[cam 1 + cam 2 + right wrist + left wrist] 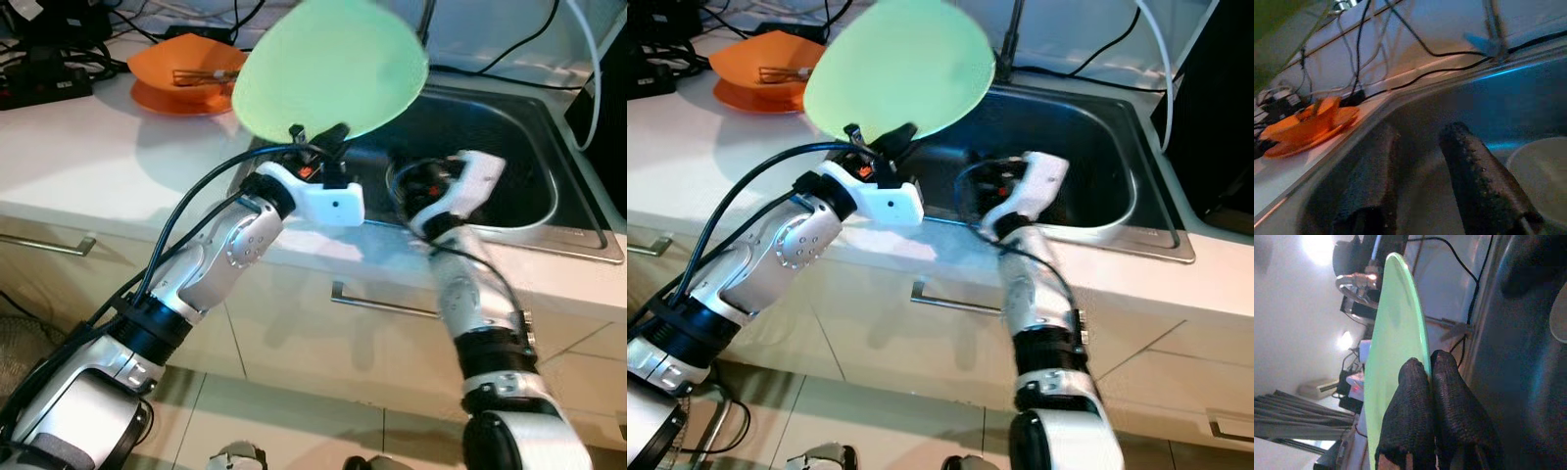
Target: Kitchen organization
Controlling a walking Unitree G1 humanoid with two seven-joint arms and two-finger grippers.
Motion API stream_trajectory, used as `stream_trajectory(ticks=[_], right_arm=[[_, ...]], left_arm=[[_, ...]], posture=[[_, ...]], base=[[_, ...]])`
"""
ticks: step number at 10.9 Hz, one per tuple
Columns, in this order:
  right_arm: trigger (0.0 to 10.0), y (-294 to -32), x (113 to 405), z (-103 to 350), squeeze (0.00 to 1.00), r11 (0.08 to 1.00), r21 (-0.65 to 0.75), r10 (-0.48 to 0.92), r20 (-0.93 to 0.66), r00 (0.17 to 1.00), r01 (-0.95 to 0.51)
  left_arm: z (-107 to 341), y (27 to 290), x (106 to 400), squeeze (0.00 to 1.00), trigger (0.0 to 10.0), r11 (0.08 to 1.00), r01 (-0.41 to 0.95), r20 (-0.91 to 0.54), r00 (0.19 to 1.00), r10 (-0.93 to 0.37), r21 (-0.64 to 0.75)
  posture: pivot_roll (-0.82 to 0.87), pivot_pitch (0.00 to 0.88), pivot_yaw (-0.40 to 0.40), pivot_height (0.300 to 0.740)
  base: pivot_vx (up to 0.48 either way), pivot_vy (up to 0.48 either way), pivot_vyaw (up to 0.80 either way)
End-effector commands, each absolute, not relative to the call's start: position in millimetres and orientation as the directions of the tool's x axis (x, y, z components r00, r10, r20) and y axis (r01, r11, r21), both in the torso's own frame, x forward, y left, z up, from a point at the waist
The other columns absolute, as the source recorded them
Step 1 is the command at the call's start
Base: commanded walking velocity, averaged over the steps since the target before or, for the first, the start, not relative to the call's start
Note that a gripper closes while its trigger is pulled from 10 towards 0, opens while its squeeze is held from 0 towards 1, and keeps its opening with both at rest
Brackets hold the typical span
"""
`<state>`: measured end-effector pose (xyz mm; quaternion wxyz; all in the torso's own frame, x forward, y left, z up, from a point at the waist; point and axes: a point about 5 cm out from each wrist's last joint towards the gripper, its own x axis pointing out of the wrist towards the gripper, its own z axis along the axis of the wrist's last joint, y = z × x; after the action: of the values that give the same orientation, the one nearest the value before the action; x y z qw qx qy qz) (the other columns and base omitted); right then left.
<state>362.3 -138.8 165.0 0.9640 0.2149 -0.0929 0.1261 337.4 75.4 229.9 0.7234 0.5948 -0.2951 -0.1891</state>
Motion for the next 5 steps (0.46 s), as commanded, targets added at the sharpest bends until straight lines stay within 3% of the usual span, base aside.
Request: stream_trajectory(ticks=[1, 4, 5], right_arm=[[10.0, -146, 364, 174, 1.00, 0.875, 0.400, 0.177, 0.261, 0.949, -0.273], [10.0, -169, 363, 181, 1.00, 0.866, 0.452, 0.093, 0.276, 0.957, -0.215], [10.0, -172, 364, 185, 0.67, 0.835, 0.508, 0.071, 0.283, 0.956, -0.212]], left_arm=[[249, 76, 339, 0.00, 10.0, 0.259, -0.150, 0.283, 0.732, -0.620, 0.954], [248, 81, 344, 0.00, 10.0, 0.249, -0.153, 0.278, 0.740, -0.612, 0.956], [247, 80, 344, 0.00, 10.0, 0.246, -0.150, 0.273, 0.740, -0.615, 0.958]], posture=[[0.09, 0.043, -0.025, 0.740], [0.09, 0.062, -0.022, 0.740], [0.09, 0.062, -0.022, 0.740]], base=[[0.000, 0.000, 0.00], [0.000, 0.000, 0.00], [0.000, 0.000, 0.00]])
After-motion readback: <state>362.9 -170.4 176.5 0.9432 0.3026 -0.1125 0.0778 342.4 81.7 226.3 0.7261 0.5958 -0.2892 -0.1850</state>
